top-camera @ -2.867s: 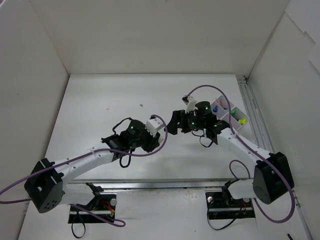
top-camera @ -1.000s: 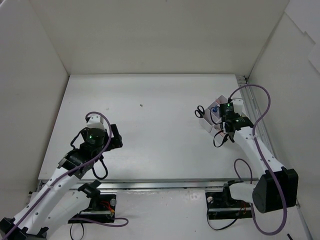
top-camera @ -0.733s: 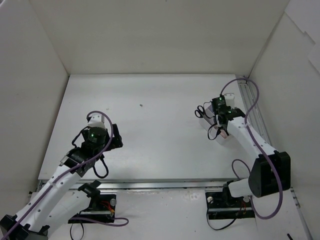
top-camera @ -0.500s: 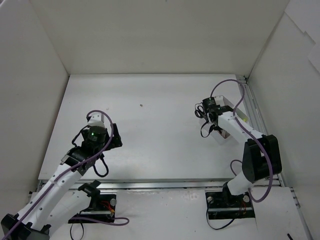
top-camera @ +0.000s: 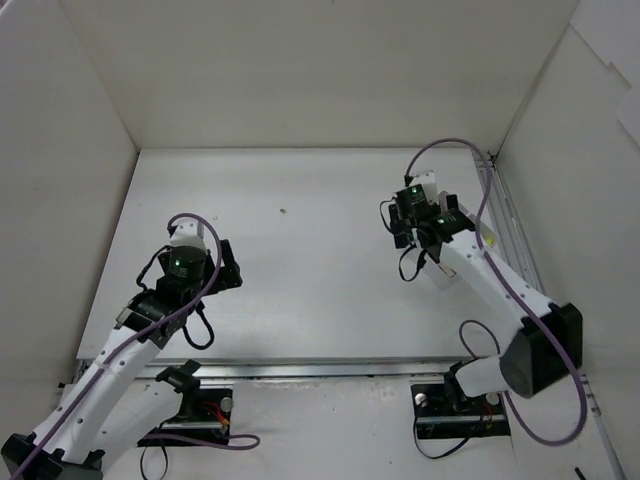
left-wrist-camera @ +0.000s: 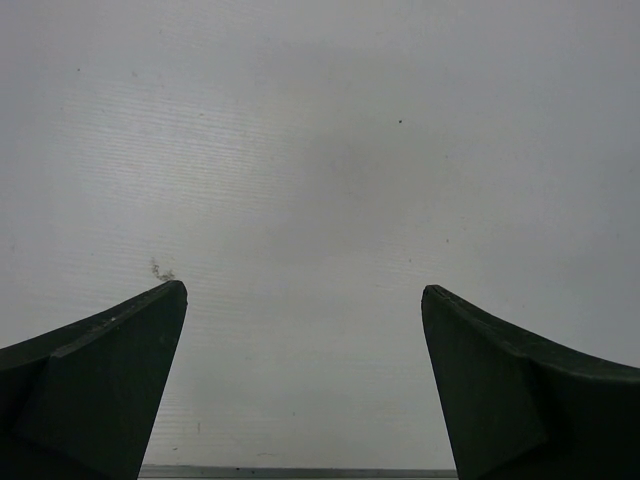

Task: Sort the stationery into containers
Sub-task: Reset both arms

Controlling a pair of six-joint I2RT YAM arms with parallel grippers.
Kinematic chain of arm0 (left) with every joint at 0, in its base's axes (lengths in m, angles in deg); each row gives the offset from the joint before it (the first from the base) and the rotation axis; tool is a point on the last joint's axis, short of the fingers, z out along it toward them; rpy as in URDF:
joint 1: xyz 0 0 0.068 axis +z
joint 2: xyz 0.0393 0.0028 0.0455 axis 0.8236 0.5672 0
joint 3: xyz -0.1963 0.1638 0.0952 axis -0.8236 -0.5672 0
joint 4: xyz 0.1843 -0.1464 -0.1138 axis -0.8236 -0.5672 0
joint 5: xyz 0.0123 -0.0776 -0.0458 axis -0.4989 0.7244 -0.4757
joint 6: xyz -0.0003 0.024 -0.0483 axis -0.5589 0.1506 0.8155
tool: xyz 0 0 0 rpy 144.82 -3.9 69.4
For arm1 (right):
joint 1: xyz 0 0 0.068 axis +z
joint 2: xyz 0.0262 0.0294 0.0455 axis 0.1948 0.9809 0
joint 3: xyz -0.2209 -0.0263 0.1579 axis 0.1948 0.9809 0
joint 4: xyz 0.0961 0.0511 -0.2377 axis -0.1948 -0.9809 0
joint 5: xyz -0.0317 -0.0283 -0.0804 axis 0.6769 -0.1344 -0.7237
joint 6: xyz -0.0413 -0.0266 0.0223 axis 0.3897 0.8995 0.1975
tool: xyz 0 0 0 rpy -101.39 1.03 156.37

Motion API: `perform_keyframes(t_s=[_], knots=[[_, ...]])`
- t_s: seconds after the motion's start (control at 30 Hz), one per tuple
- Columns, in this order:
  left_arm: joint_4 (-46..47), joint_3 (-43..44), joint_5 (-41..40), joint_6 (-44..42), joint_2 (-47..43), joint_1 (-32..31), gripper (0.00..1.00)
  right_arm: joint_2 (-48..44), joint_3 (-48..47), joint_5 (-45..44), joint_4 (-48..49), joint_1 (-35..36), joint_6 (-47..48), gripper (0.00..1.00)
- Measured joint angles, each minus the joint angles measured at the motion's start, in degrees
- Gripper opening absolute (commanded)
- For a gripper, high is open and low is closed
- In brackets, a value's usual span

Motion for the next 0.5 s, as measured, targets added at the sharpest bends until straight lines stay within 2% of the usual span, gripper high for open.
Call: perform_keyframes(t_s=[0.1,0.17,0.33,0.4,0.5], knots=[[0.3,1.3,0.1,-0.2,-0.7,0.1,1.0,-7.8,0.0,1.6,0.4,0.7,-0.5,0.98],[0.3,1.6,0.0,-0.2,-1.6,0.1,0.99,-16.4,0.9,3.0,1.9,0.8,-1.1,0.98],[-0.8,1.7,-1.6,0.4,-4.1,0.1,0.99,-34.6,9.0,8.8,7.1,0.8,-3.5,0.98],[-1.4,1.9,-2.3,1.0,-5.3,0.1,0.99,-38.9,13.0,10.1,8.4,0.8,-5.5,0.98],[-2.5,2.8,-3.5,1.9,-6.6,0.2,1.0,-40.1,17.2,11.1,8.6,0.8,-8.3,0.98]])
